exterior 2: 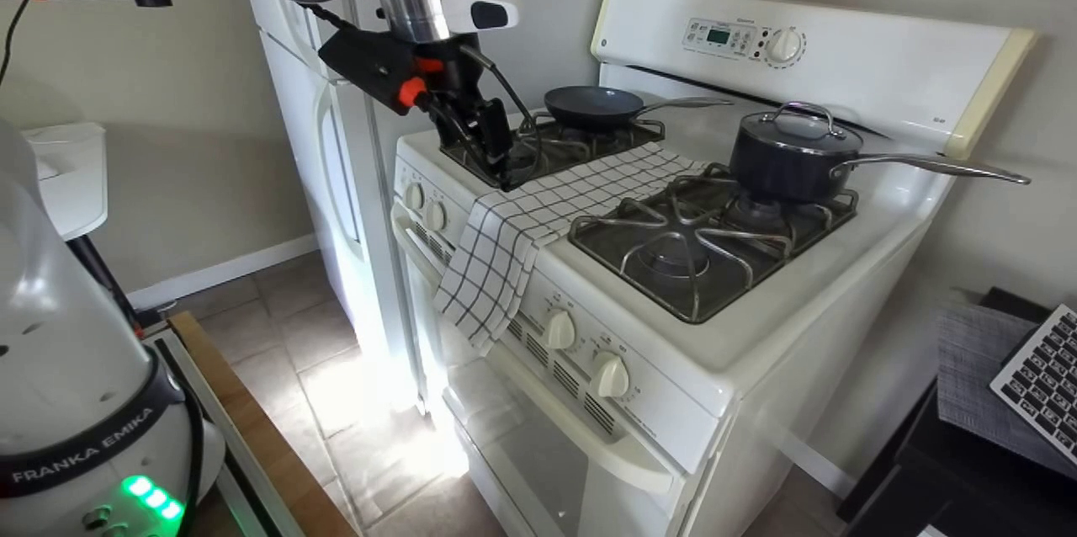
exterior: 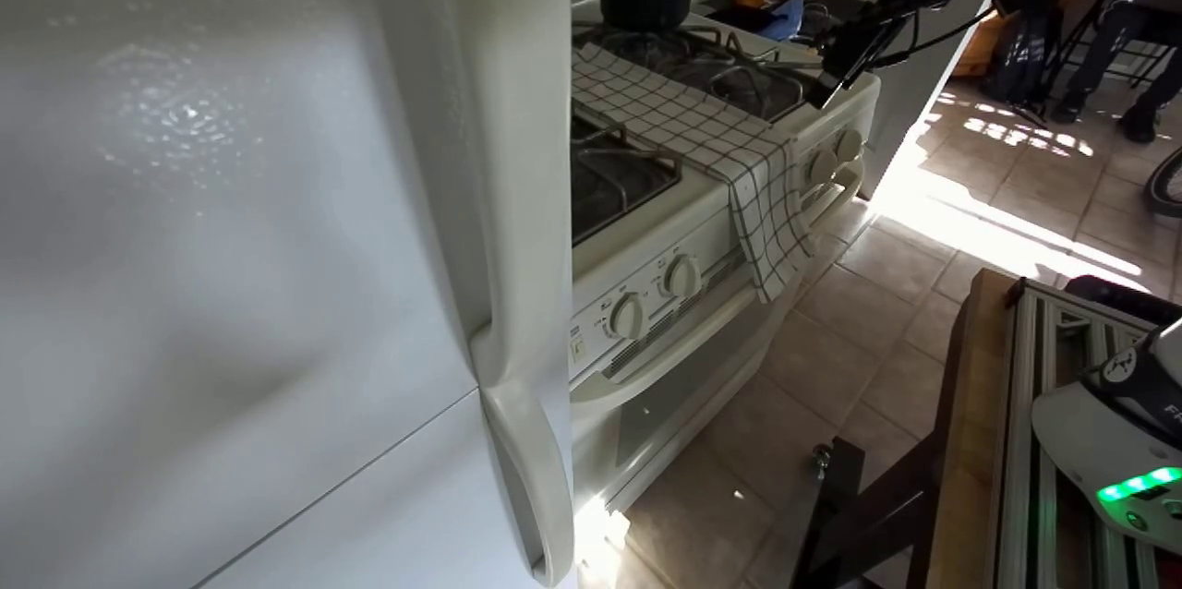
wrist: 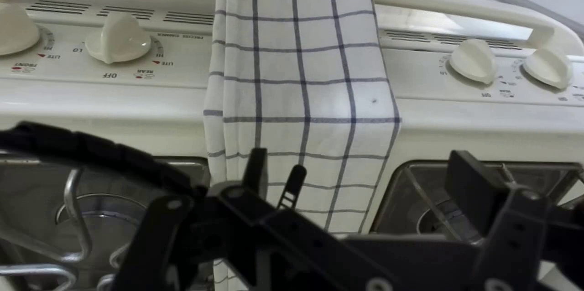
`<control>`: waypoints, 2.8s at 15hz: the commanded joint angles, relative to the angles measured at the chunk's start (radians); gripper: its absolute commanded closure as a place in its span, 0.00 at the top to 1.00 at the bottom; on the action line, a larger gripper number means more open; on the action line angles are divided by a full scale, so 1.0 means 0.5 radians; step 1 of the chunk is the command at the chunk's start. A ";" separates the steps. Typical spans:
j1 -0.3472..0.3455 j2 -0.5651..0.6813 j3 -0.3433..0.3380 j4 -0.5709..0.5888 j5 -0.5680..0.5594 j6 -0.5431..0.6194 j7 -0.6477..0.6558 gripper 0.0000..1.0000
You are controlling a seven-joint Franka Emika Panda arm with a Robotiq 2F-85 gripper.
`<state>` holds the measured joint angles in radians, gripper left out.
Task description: Fold the towel two times over.
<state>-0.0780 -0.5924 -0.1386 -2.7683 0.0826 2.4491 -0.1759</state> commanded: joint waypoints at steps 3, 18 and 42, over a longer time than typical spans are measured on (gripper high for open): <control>0.011 0.012 -0.012 0.015 -0.014 -0.003 0.007 1.00; -0.012 0.061 -0.130 0.044 -0.167 -0.329 -0.244 1.00; 0.000 0.479 -0.018 0.040 -0.225 0.031 -0.149 1.00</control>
<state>-0.0778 -0.3516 -0.1483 -2.7491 -0.0295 2.4666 -0.2514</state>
